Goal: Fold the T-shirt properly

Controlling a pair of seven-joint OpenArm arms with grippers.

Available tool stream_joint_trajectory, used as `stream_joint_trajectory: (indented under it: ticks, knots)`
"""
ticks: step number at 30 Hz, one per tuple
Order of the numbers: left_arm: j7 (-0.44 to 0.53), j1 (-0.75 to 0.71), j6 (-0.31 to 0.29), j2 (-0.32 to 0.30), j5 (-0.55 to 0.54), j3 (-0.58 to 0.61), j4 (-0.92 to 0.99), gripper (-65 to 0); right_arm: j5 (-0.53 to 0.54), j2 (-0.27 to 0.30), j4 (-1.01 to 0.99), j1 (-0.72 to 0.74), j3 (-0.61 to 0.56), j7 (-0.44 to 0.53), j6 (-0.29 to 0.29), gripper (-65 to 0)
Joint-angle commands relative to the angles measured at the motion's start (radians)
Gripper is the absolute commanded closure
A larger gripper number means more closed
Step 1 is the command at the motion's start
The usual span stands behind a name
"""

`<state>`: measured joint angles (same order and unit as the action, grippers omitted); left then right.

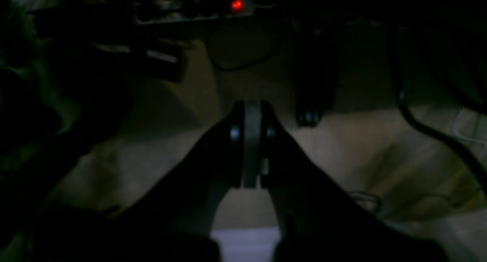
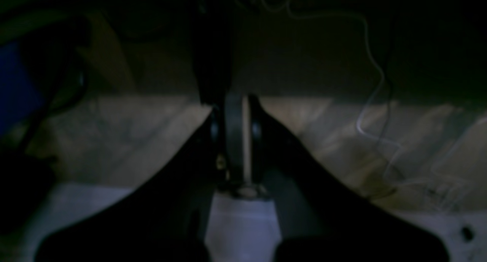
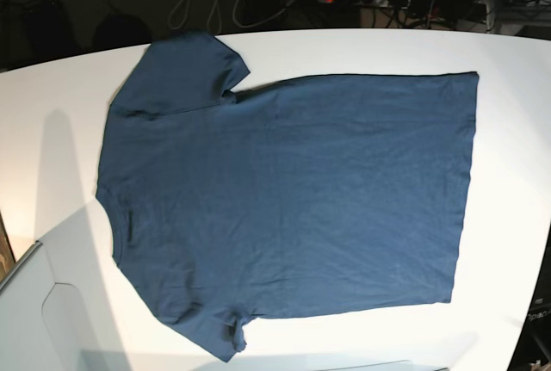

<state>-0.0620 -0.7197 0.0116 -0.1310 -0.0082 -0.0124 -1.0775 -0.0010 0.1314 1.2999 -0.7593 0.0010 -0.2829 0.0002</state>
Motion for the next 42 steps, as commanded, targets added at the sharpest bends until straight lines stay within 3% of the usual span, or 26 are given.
stream_joint_trajectory:
  ticks: [1,9,17,24,25,29,31,33,38,42]
  knots:
    - [0.014,-0.039,-0.005,0.001,0.000,-0.016,-0.056,0.0,0.002,0.009,0.062,-0.042,0.006,0.011,0.008,0.0]
    - [0.009,-0.179,-0.009,0.001,0.000,-0.136,-0.409,0.0,-0.001,0.066,0.455,-0.191,0.009,-0.078,0.005,0.0]
    - [-0.238,-0.202,-0.011,0.009,0.000,-0.260,-0.732,0.0,-0.003,0.126,0.748,-0.219,0.012,-0.141,0.007,0.0]
    - [-0.266,-0.202,-0.011,0.011,0.000,-0.317,-0.910,0.0,-0.003,0.123,0.826,-0.151,0.003,-0.278,0.008,-0.1]
    - [-0.266,-0.200,-0.011,0.012,0.000,-0.327,-0.923,-0.8,-0.003,0.123,0.826,-0.139,0.003,-0.304,0.010,-0.2]
    - [-0.264,-0.197,-0.011,0.011,-0.088,-0.373,-0.955,-19.4,0.000,0.123,0.826,-0.093,0.003,-0.373,0.034,-0.5]
    - [-0.264,-0.183,-0.011,0.003,-0.180,-0.413,-0.955,-27.4,0.000,0.113,0.826,-0.078,0.006,-0.384,0.056,-3.6]
    - [-0.267,-0.159,-0.011,0.001,-0.255,-0.456,-0.949,-30.5,0.000,0.109,0.826,-0.072,0.006,-0.384,0.056,-8.6]
    - [-0.269,-0.099,-0.011,0.001,-0.355,-0.556,-0.944,-31.1,0.000,0.110,0.826,-0.050,0.003,-0.381,0.056,-25.0]
    - [-0.269,-0.028,-0.011,0.001,-0.352,-0.590,-0.933,-31.0,0.000,0.109,0.826,-0.024,0.003,-0.384,0.056,-26.9]
